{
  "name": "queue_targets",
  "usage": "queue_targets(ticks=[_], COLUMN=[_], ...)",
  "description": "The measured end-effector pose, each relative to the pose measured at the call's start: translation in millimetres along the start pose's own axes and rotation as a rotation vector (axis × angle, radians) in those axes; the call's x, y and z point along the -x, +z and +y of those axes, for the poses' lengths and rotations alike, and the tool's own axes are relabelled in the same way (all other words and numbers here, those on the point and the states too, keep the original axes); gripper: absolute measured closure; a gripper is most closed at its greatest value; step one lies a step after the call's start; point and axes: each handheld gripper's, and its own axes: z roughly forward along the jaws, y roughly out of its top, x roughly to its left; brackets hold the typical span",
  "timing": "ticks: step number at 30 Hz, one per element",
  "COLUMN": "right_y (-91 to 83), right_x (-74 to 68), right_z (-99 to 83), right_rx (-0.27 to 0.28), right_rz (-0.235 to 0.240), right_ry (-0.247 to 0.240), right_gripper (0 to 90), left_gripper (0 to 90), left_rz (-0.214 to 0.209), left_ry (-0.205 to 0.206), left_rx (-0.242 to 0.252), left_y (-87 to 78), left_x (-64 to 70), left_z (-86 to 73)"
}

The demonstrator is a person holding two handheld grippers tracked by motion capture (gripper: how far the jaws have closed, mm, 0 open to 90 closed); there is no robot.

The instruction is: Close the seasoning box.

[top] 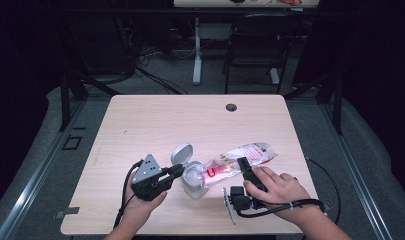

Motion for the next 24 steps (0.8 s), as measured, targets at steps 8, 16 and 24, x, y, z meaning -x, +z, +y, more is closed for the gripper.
queue_targets(ticks=[8,16,24], right_y=[1.1,3.0,4.8], right_x=[-6.9,-13.0,-16.0], right_z=[-5.8,-8.7,-12.4], right_rx=[0.018,0.033,0.050], right_rz=[0.017,0.052,0.072], right_ry=[0.079,0.159,0.252], right_gripper=[87.3,87.3,87.3], left_gripper=[81.7,76.4,71.4], left_rz=[0.022,0.069,0.118], left_ry=[-0.022,-0.062,-0.099], left_rx=[0.022,0.070,0.086], left_y=[-11.1,-28.1,-34.9], left_x=[-9.3,-28.8,-43.4], left_z=[5.3,8.0,3.7])
